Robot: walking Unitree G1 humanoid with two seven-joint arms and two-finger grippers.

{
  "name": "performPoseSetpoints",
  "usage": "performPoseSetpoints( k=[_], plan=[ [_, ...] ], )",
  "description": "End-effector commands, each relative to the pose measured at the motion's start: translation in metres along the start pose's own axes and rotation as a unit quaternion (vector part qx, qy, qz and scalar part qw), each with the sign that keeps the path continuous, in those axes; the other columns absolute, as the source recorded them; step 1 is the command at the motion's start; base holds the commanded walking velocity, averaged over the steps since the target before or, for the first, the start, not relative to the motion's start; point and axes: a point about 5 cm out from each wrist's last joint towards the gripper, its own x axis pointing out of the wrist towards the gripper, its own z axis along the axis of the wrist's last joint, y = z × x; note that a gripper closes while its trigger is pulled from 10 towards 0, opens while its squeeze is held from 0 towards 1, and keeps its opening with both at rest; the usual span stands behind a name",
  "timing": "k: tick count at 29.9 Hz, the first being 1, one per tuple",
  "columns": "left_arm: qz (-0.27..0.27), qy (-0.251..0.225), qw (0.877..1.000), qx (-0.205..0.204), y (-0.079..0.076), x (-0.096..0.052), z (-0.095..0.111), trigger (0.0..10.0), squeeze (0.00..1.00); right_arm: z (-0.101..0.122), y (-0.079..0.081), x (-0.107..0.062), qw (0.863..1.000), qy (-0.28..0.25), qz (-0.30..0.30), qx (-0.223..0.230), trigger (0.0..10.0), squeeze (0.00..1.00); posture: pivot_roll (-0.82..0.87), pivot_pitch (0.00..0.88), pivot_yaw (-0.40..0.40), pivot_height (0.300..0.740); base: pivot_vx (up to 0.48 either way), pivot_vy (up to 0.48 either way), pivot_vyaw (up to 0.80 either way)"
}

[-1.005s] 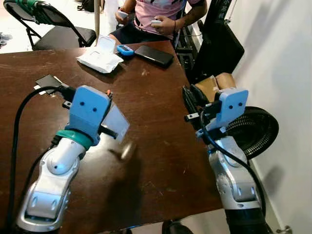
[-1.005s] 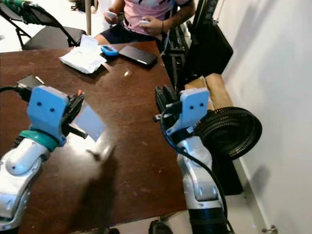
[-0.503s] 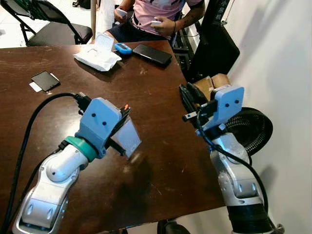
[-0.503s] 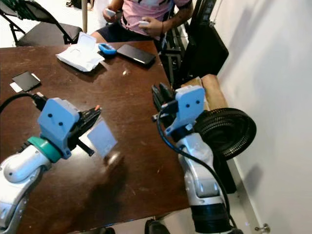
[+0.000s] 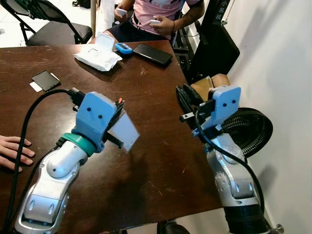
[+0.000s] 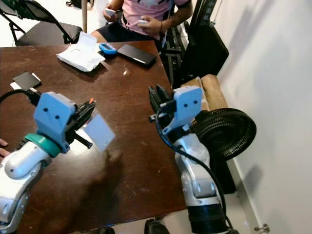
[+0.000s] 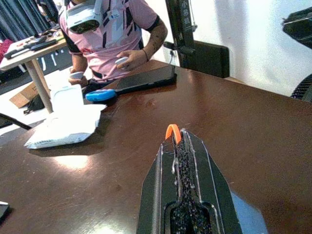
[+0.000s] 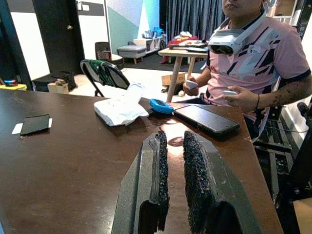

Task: Hang keys on a hook

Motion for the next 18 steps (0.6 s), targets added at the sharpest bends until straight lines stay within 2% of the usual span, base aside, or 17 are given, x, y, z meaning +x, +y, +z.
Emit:
performPoseSetpoints(
  k=[1,16,18],
  plan=[
    [-0.005,0.004,1.000,-0.006,0.0006,0.0001,-0.0016,10.0,0.00,-0.0023,0.0008,-0.0035,1.000,0.006,0.000,0.008,10.0,0.00,0.06,0.093,0.035,0.740,0.000,0.000,0.00],
    [0.012,0.004,1.000,-0.016,0.0056,0.0011,-0.0018,10.0,0.00,-0.0053,0.0081,-0.0042,1.000,0.014,-0.003,0.012,10.0,0.00,0.07,0.103,0.052,0.740,0.000,0.000,0.00],
    [0.014,0.004,1.000,-0.015,0.0062,0.0002,-0.0013,10.0,0.00,-0.0064,0.0099,-0.0048,1.000,0.017,-0.002,0.010,10.0,0.00,0.07,0.102,0.053,0.740,-0.255,0.000,0.00]
  ],
)
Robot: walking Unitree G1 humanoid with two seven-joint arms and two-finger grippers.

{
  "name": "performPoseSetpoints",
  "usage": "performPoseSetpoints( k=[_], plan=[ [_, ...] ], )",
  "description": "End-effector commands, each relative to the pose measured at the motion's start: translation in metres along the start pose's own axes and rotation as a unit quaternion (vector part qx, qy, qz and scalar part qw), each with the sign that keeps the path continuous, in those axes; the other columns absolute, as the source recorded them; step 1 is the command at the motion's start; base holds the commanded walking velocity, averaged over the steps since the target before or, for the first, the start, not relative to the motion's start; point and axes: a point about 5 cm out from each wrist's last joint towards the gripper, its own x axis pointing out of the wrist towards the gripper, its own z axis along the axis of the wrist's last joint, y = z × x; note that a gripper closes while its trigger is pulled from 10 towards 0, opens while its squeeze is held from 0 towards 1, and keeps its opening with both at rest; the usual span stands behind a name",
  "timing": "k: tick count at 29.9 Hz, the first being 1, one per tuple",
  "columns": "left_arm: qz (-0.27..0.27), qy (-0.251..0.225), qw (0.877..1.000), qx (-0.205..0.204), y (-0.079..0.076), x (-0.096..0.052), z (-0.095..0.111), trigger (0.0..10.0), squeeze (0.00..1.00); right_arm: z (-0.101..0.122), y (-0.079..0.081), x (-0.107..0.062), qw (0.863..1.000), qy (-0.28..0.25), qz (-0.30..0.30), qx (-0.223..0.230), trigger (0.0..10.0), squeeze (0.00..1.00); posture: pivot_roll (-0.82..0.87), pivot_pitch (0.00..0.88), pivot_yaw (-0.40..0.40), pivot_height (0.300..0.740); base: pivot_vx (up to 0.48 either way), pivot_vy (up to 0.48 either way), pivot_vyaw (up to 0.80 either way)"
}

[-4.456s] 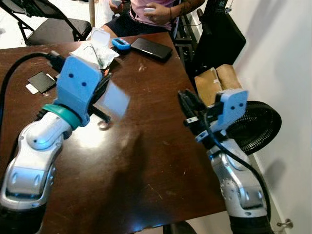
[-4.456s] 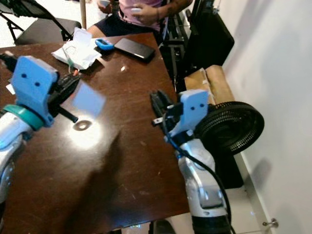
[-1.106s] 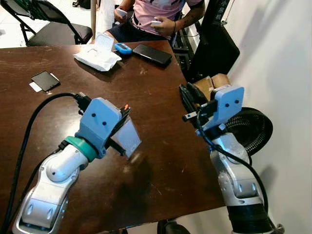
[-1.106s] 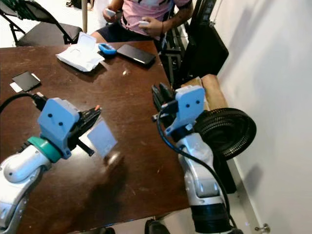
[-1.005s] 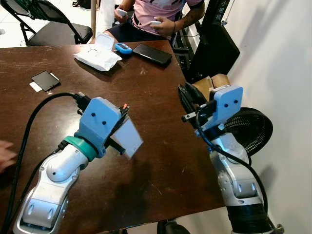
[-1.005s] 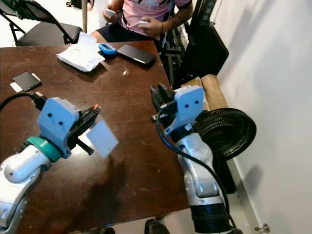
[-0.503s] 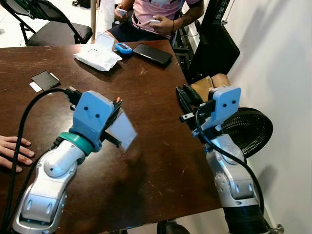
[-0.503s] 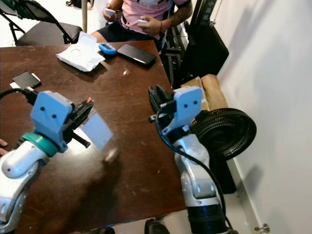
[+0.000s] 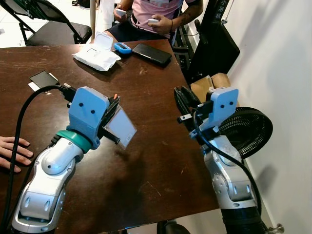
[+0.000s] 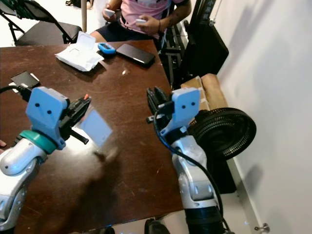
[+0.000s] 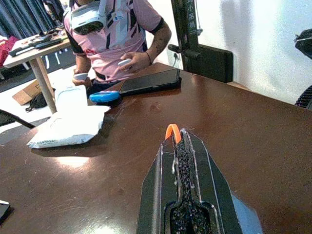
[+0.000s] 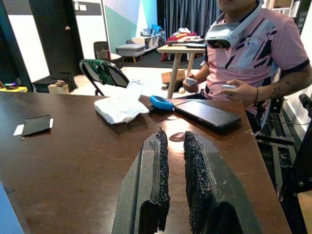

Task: Hang keys on a hook

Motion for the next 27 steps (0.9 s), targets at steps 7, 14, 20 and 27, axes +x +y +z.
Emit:
performPoseSetpoints(
  k=[7,14,20,27],
  plan=[
    [0.003,0.008,1.000,0.001,0.0011,-0.0015,-0.0019,10.0,0.00,-0.0049,0.0040,-0.0026,1.000,0.012,-0.002,-0.007,10.0,0.00,0.07,0.101,0.051,0.740,-0.346,0.000,0.00],
    [0.003,0.007,1.000,0.002,0.0011,-0.0019,-0.0017,10.0,0.00,-0.0057,0.0054,-0.0023,1.000,0.015,0.001,-0.007,10.0,0.00,0.08,0.098,0.051,0.740,-0.394,0.000,0.00],
    [0.003,0.007,1.000,0.004,0.0016,-0.0017,-0.0019,10.0,0.00,-0.0067,0.0061,-0.0021,1.000,0.017,0.002,-0.008,10.0,0.00,0.08,0.090,0.053,0.740,-0.464,0.000,0.00],
    [0.003,0.007,1.000,0.005,0.0022,-0.0013,-0.0020,10.0,0.00,-0.0070,0.0062,-0.0020,1.000,0.018,0.002,-0.010,10.0,0.00,0.08,0.089,0.052,0.740,-0.466,0.000,0.00]
  ],
)
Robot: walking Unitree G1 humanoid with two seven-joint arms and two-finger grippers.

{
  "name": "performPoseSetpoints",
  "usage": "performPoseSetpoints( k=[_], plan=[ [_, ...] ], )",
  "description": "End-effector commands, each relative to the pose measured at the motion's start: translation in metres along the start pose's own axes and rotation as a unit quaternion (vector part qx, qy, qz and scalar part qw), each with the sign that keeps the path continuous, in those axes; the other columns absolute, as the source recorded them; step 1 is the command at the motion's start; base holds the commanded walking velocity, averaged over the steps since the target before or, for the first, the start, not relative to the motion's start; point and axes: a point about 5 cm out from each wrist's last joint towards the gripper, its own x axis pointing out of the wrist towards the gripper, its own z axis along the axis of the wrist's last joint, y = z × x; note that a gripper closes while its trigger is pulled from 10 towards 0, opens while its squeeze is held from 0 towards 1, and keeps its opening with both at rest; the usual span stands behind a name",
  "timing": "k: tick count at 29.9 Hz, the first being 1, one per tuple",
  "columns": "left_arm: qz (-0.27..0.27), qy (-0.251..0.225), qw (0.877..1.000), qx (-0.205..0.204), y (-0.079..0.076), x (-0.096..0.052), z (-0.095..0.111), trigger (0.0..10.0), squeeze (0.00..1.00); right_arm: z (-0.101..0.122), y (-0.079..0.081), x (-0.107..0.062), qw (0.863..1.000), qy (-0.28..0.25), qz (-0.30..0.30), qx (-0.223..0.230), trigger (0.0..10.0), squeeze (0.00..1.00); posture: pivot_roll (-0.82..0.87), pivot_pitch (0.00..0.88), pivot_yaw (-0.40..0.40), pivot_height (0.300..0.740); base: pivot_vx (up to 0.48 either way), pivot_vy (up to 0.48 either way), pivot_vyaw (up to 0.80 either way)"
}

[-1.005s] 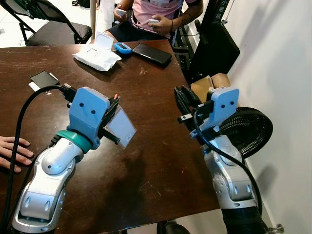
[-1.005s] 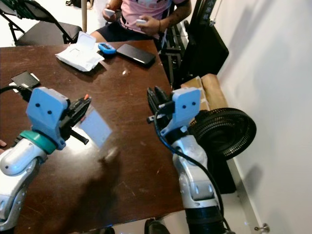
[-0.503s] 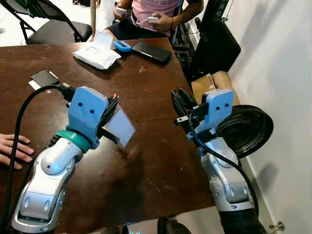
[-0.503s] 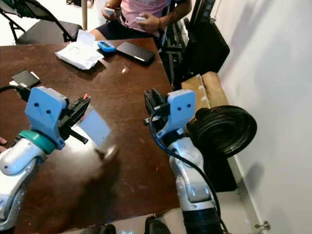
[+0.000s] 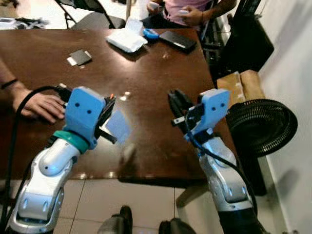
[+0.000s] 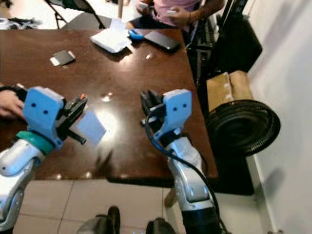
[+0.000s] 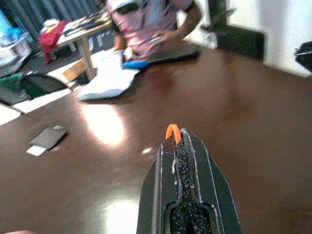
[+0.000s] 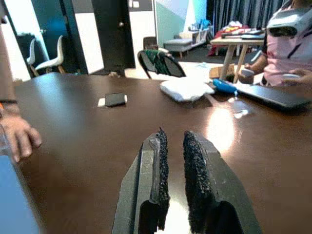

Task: Hang keys on a hook

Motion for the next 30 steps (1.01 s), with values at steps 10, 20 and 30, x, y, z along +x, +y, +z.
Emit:
performPoseSetpoints(
  k=[10,20,30],
  plan=[
    [-0.002,0.007,1.000,0.005,-0.0003,-0.0004,-0.0022,10.0,0.00,-0.0031,-0.0015,-0.0027,1.000,0.007,-0.003,-0.013,10.0,0.00,0.08,0.091,0.053,0.740,-0.465,0.000,0.00],
    [-0.001,0.008,1.000,0.005,-0.0007,-0.0003,-0.0026,10.0,0.00,-0.0017,-0.0010,-0.0022,1.000,0.001,0.010,-0.027,10.0,0.00,0.08,0.099,0.051,0.740,-0.180,0.000,0.24],
    [0.009,0.030,1.000,0.001,-0.0015,0.0008,-0.0046,10.0,0.00,-0.0012,-0.0003,-0.0021,1.000,0.000,0.017,-0.026,10.0,0.00,0.08,0.103,0.050,0.740,0.000,0.000,0.79]
  ],
)
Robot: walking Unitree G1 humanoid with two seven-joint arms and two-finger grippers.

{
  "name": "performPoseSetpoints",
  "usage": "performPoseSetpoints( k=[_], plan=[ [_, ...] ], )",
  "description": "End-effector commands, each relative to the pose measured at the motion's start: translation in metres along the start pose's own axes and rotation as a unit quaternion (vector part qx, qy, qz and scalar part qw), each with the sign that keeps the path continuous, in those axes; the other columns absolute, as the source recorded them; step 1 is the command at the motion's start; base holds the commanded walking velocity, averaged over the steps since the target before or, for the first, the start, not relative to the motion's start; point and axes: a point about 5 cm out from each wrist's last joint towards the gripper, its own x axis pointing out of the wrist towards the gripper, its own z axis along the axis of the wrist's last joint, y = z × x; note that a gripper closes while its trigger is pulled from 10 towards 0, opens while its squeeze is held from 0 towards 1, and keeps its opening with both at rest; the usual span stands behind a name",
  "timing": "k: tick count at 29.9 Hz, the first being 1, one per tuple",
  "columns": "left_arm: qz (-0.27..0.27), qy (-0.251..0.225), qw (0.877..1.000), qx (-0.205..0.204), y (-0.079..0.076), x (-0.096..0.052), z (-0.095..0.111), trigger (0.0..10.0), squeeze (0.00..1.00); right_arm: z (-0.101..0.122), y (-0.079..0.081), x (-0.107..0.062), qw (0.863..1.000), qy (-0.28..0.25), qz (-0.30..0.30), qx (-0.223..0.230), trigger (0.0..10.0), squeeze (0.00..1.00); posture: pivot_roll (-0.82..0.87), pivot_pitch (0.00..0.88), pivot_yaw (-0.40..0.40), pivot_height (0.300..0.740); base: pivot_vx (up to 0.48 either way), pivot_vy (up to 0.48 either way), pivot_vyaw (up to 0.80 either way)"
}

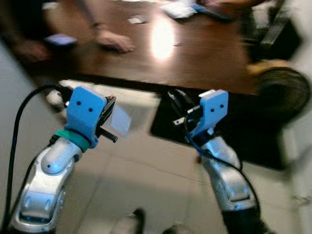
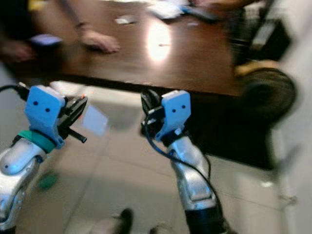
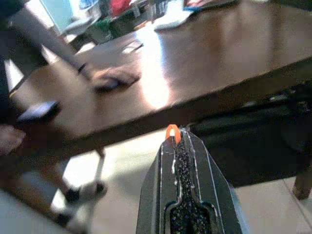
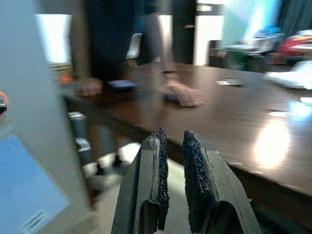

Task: Hang keys on a hook

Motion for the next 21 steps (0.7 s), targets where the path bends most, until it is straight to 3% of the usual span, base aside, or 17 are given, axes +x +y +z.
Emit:
performPoseSetpoints(
  k=[1,21],
  plan=[
    [-0.004,0.005,1.000,0.004,-0.0030,0.0009,0.0015,10.0,0.00,-0.0012,-0.0012,-0.0021,1.000,0.001,-0.003,0.000,10.0,0.00,0.08,0.103,0.050,0.740,0.000,0.000,0.79],
    [0.007,-0.005,1.000,0.011,0.0006,0.0026,0.0073,10.0,0.00,-0.0014,-0.0003,-0.0018,1.000,0.000,0.000,0.002,10.0,0.00,0.08,0.107,0.052,0.740,0.000,0.000,0.79]
  ],
)
